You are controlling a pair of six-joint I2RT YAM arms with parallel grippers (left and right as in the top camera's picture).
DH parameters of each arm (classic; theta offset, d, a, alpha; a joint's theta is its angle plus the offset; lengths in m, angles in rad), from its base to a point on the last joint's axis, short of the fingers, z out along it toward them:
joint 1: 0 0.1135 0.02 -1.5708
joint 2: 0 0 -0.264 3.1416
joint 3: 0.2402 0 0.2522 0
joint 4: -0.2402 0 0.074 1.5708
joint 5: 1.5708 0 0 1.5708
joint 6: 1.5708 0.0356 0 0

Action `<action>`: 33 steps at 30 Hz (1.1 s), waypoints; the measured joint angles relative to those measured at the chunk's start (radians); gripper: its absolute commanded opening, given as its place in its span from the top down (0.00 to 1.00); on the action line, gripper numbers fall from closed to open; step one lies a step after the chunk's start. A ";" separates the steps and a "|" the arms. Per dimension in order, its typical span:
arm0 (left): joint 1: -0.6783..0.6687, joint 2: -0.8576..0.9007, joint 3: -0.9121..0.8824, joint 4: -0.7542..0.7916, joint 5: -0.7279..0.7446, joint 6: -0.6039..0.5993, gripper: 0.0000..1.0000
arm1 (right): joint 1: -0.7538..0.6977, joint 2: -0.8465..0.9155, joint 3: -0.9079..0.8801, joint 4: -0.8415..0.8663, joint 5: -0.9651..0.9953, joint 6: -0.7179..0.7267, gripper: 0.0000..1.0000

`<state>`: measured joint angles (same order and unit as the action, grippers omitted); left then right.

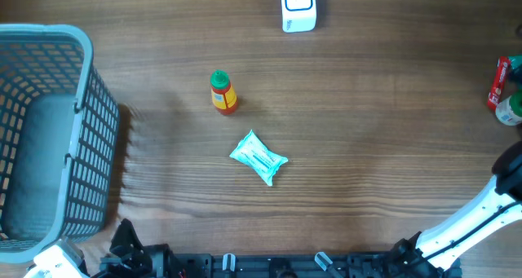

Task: Scan the item barcode
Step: 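Carry the jar to the right edge and set it down, then reach the right gripper to the light-blue wet-wipe pack and grasp it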

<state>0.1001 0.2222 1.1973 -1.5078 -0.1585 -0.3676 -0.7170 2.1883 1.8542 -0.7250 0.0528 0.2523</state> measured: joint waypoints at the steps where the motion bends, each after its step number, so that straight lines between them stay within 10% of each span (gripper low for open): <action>1: 0.000 0.000 0.000 0.000 0.000 0.000 0.00 | 0.001 -0.038 0.033 0.000 0.000 0.008 0.00; 9: 0.000 0.000 0.000 0.000 0.000 0.000 0.00 | 0.203 -0.487 0.163 -0.174 -0.558 0.210 0.00; 14: 0.000 0.000 0.000 0.000 0.000 0.000 0.00 | 0.666 -0.438 0.143 -0.504 -0.734 -0.101 0.01; 18: 0.000 0.000 0.000 0.000 0.000 0.000 0.00 | 1.048 -0.438 0.113 -0.609 -0.511 -0.224 0.00; 23: 0.000 0.000 0.000 0.000 0.000 0.000 0.00 | 1.487 -0.438 -0.201 -0.365 -0.302 -0.259 0.01; 33: 0.000 0.000 0.000 0.000 0.000 0.000 0.00 | 1.672 -0.438 -0.716 0.109 0.074 -0.200 0.15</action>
<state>0.1001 0.2222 1.1973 -1.5078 -0.1585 -0.3672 0.9546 1.7504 1.1378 -0.6163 0.1272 0.0521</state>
